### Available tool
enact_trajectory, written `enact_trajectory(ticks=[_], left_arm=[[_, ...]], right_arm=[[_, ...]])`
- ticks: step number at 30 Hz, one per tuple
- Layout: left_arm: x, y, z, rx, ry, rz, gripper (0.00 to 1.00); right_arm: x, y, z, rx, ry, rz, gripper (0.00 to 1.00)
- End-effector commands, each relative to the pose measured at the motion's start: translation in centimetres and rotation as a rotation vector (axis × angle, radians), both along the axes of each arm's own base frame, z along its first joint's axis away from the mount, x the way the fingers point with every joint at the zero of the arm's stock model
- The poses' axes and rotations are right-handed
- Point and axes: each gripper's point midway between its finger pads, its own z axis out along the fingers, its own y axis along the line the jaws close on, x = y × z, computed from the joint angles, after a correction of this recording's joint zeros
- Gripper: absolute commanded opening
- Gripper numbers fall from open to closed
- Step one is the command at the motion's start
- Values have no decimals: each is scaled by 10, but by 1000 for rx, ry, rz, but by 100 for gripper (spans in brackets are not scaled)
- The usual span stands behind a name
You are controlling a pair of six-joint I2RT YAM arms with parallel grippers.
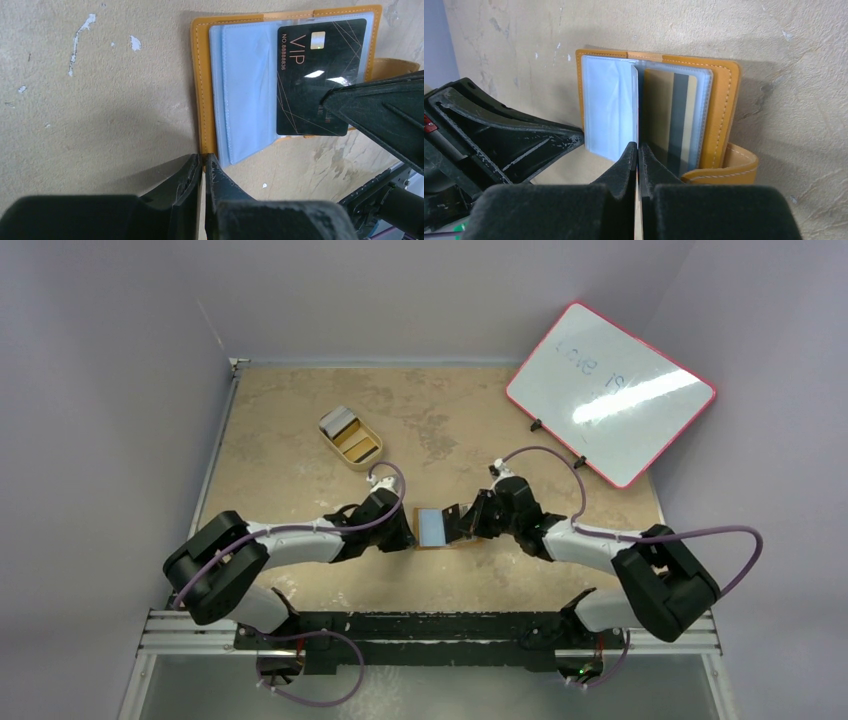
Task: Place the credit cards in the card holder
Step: Insert the credit card into the card holder.
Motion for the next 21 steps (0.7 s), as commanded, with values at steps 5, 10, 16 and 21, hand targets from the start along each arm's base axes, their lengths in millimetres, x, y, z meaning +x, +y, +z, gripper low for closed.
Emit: enact_trajectory(ticks=[5,10,16,21], left_arm=[[2,-12,5,-50,-21,-5,5],[4,-11,5,-43,-26,-2,5],[8,-10,6,-18,-40,2,5],[10,-10,8,-11,-43,4,5]], right_arm=[[-5,4,-8,26,16,16,0],[-8,8,-11,29,2,66,0],[-11,7,-11,14,-11,95,0],[-12,5,-13,15,21,70,0]])
